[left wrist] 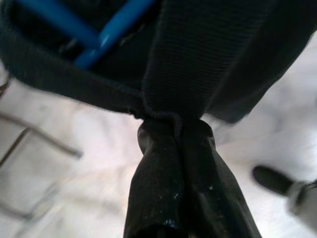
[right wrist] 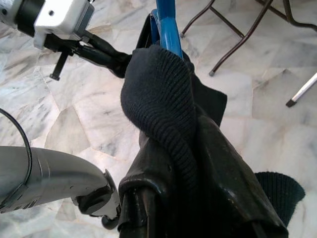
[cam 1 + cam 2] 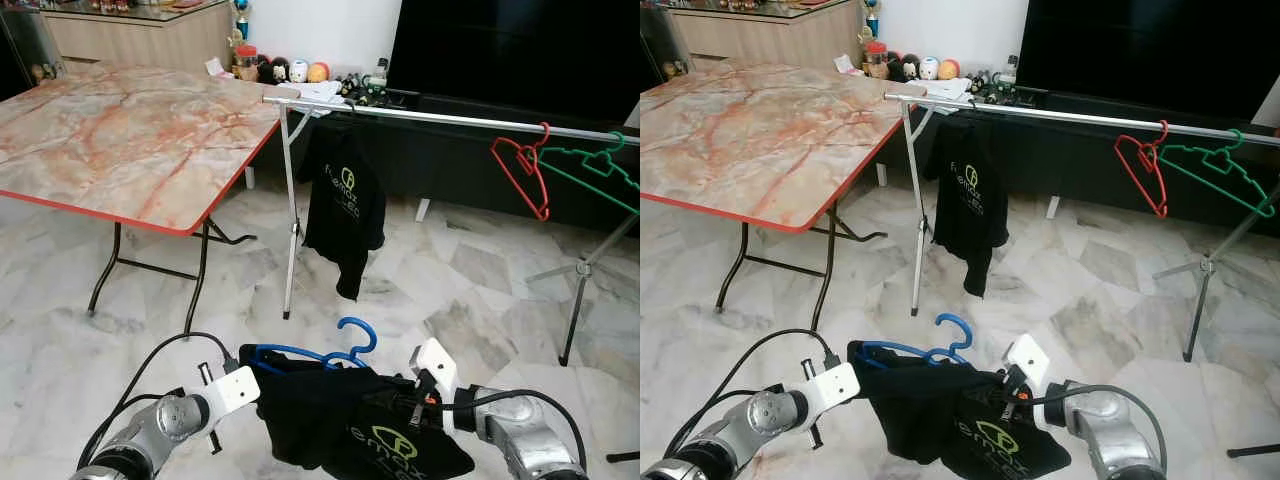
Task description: Hang hanger
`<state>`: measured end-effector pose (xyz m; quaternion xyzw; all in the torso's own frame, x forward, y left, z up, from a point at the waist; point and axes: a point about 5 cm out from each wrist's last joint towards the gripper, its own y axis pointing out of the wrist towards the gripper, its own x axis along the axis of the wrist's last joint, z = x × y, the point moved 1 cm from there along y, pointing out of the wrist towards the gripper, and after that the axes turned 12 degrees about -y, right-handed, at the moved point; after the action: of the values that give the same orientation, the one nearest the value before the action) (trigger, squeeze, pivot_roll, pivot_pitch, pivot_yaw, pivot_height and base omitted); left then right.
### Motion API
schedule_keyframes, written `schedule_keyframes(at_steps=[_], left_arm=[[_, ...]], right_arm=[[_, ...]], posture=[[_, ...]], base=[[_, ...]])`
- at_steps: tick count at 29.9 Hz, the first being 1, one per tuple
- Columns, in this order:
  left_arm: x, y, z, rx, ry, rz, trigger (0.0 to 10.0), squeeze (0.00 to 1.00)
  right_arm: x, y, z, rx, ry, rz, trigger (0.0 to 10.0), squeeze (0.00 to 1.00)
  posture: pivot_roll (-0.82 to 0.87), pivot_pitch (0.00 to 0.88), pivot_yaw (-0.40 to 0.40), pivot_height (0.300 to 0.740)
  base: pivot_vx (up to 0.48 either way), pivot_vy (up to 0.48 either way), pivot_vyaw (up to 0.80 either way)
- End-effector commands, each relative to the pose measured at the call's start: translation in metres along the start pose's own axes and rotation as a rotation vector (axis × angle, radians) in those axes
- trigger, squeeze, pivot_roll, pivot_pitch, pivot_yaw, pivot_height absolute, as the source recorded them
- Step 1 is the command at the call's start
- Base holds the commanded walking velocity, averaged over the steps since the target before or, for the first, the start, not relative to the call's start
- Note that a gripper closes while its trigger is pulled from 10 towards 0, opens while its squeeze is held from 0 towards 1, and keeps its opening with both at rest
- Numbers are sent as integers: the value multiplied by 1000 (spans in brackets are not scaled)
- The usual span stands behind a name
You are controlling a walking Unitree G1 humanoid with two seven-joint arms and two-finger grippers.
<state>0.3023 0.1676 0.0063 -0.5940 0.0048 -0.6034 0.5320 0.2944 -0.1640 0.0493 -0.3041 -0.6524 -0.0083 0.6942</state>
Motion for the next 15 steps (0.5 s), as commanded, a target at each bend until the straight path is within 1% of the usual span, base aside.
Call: schedule_keyframes(at_steps=[1, 2, 3, 4, 5, 6, 7, 8, 9, 10, 12, 13, 14, 15], left_arm=[[-3, 2, -11, -57, -8, 4, 0, 0], [-1, 2, -5, -7, 17, 0, 0, 0], [2, 1, 2, 53, 28, -13, 0, 0], [2, 1, 2, 53, 28, -13, 0, 0], [5, -1, 11, 121, 34, -28, 0, 0], [8, -2, 18, 170, 34, -37, 0, 0], [8, -2, 18, 170, 34, -37, 0, 0], [10, -5, 28, 241, 20, -44, 0, 0], [11, -9, 40, 319, 28, -42, 0, 0], [11, -9, 40, 319, 28, -42, 0, 0], [10, -14, 51, 400, 24, -29, 0, 0], [10, -14, 51, 400, 24, -29, 0, 0], [6, -17, 57, 439, 39, -2, 0, 0], [-2, -24, 66, 508, 66, 57, 0, 0]], right_arm=[[17, -6, -10, -52, -23, -86, 10000, 0], [13, -6, -8, -34, -44, -49, 10000, 0], [2, -6, -4, -11, -106, 53, 10000, 0], [2, -6, -4, -11, -106, 53, 10000, 0], [-9, -6, 0, 13, -160, 152, 10000, 0], [-17, -7, 3, 32, -186, 213, 10000, 0], [-17, -7, 3, 32, -186, 213, 10000, 0], [-21, -8, 4, 35, -175, 232, 10000, 0], [-24, -8, 4, 27, -179, 253, 10000, 0], [-24, -8, 4, 27, -179, 253, 10000, 0], [-23, -9, 2, 14, -183, 247, 10000, 0], [-23, -9, 2, 14, -183, 247, 10000, 0], [-20, -9, 1, 3, -170, 229, 10000, 0], [-15, -10, -1, -2, -168, 194, 10000, 0]], posture=[[91, 56, -36, 740], [91, 56, -34, 740], [86, 54, -34, 740], [86, 54, -34, 740], [85, 54, -34, 740], [85, 54, -34, 740], [85, 54, -34, 740], [93, 55, -36, 740], [92, 55, -35, 740], [92, 55, -35, 740], [91, 55, -35, 740], [91, 55, -35, 740], [92, 55, -33, 740], [89, 54, -32, 740]], base=[[0, 0, 0], [0, 0, 0], [0, 0, 0], [0, 0, 0], [0, 0, 0], [0, 0, 0], [0, 0, 0], [0, 0, 0], [0, 0, 0], [0, 0, 0], [0, 0, 0], [0, 0, 0], [0, 0, 0], [0, 0, 0]])
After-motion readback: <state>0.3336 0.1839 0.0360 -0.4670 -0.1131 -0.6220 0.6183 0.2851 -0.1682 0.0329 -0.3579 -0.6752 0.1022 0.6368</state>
